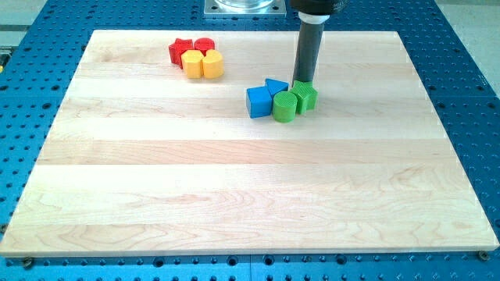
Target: Move the green blocks below the blue cube
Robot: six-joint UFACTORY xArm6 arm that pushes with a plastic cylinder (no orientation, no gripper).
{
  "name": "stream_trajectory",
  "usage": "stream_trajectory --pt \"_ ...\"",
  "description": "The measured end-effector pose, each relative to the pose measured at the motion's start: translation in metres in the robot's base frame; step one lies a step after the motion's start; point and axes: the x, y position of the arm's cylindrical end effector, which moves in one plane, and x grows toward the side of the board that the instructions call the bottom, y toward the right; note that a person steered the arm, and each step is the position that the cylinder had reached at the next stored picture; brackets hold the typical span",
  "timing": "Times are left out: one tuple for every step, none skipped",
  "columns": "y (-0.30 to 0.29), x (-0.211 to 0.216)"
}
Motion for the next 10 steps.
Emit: stream_trajectory --pt "0.008 0.0" --pt "0.009 0.0" --pt "0.009 0.0" --pt "0.007 -0.001" --pt "0.007 -0.001" --pt "0.009 0.002" --pt "0.009 0.003" --pt "0.009 0.006" --pt "0.004 0.014" --pt "-0.015 0.024"
